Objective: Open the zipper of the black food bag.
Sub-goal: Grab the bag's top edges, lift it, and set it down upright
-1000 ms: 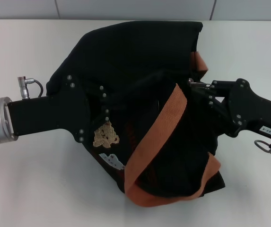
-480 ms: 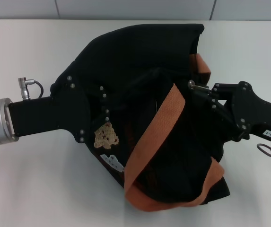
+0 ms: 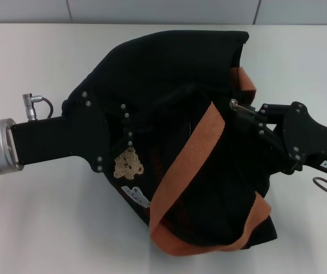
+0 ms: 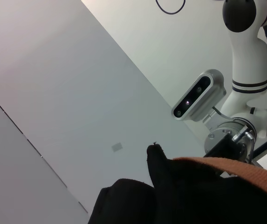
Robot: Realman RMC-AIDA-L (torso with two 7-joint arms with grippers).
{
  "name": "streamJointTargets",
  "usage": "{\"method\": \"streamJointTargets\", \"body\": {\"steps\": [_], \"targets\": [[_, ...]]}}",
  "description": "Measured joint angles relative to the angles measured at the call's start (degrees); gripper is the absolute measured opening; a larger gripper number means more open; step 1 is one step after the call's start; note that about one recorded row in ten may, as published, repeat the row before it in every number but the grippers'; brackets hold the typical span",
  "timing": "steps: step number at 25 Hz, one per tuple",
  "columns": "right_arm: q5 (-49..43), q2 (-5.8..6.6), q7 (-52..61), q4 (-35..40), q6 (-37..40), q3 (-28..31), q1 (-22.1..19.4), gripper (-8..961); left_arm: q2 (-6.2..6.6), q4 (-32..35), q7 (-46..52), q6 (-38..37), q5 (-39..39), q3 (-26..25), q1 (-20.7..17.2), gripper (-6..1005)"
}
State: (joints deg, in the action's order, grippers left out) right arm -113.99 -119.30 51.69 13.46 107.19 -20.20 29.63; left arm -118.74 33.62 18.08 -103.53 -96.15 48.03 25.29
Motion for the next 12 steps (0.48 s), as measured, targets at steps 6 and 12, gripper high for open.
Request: {"method": "streamJointTargets", "body": {"steps": [6,12], "targets": [[0.0,0.03,-0.1,0.0,0.2,0.0,-0.1,98,0.0,-0.2,0.0,0.0,0.0,0.0,0.2,69],[0.0,0.03,-1.0,0.0,0.6,0.0,-0.5,105,0.0,-1.0,-0.5,0.8,0.0,0.0,0.2,69]]}}
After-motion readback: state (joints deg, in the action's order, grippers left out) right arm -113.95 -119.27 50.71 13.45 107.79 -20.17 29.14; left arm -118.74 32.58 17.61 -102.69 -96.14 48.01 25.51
